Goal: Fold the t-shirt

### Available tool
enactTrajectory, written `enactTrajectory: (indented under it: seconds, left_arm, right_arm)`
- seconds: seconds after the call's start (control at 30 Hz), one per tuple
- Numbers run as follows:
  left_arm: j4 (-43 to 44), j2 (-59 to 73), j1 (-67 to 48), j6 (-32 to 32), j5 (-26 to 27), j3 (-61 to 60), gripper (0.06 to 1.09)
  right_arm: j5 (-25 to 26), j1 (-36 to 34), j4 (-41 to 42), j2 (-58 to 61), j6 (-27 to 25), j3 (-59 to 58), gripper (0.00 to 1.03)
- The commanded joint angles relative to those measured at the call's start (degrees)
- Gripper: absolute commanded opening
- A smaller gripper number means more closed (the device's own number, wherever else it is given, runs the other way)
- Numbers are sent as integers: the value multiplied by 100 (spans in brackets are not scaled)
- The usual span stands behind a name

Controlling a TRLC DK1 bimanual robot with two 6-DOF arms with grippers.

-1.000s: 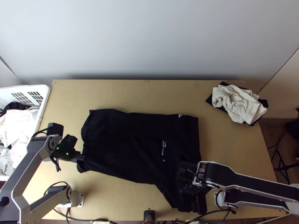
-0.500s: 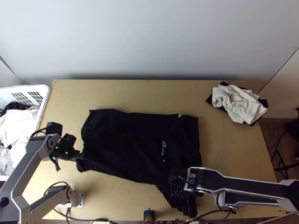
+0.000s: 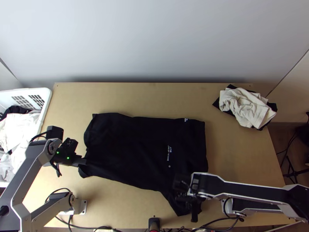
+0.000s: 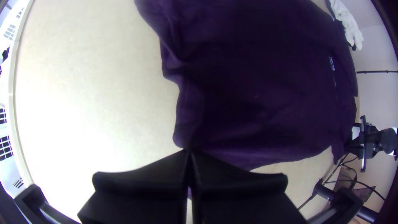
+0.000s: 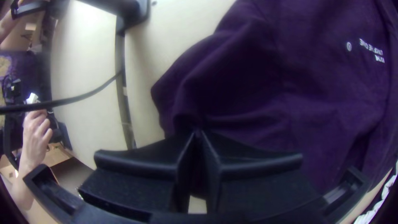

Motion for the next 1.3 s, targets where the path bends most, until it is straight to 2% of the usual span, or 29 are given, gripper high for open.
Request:
enactTrajectory:
  seconds: [0.0, 0.17, 0.33, 0.7, 1.0, 1.27]
  left_arm:
    - [-113, -88, 6, 100, 16, 157, 9]
    - [-254, -237, 6, 197, 25, 377, 9]
    - [-368, -316, 50, 329, 130, 632, 9]
    - [-474, -106, 199, 707, 333, 1493, 9]
    - [-263, 686, 269, 707, 640, 2539, 9]
    - [-96, 1512, 252, 689, 640, 3225, 9]
  right_arm:
    - [63, -924, -533, -381, -322, 357, 3]
    - [90, -2023, -1017, -794, -762, 1209, 3]
    - [98, -2717, -1439, -786, -867, 1860, 3]
    - [186, -3693, -1544, -663, -674, 2651, 3]
    - [221, -4422, -1474, 137, -920, 3336, 3]
    - [239, -4871, -1412, 1069, -1096, 4171, 3]
